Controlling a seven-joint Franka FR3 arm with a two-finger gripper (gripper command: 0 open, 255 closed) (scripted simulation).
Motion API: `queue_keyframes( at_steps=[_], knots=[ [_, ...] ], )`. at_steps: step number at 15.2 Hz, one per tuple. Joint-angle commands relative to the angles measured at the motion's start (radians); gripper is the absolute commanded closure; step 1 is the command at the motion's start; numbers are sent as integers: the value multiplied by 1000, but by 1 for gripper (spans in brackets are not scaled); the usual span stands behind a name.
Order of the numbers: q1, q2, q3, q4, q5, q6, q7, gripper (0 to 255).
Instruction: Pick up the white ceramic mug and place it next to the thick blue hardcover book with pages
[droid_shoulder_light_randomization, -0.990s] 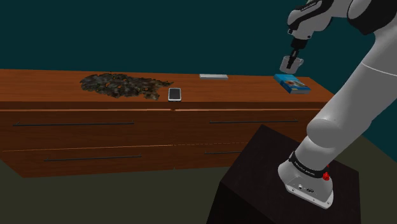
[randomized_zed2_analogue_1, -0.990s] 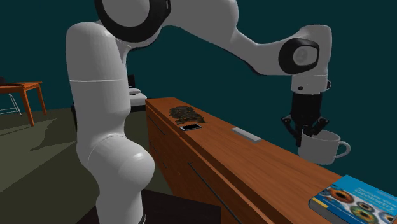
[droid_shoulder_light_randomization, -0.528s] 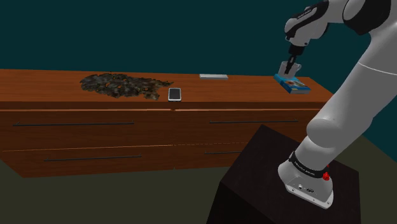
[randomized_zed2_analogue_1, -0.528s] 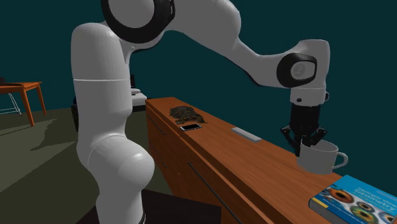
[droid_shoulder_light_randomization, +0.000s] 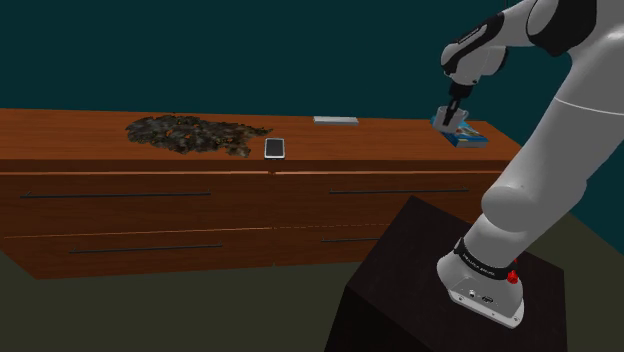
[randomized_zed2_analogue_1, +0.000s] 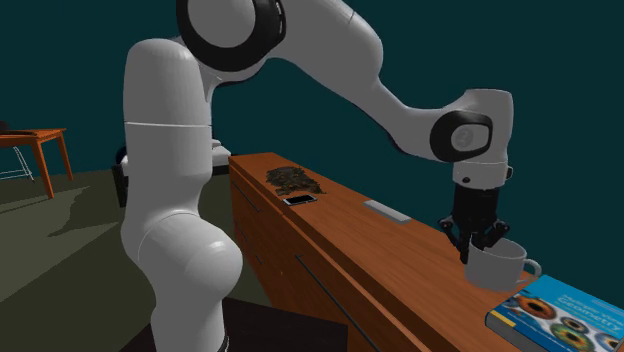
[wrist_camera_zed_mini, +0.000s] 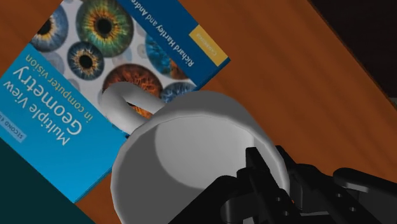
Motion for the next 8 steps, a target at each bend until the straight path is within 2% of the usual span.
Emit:
queue_keyframes(
  at_steps=[1, 8],
  knots=[
    [-1, 12, 1, -15, 10, 26, -5, 255],
    [-13, 70, 11, -52, 58, 108, -36, 255]
  ],
)
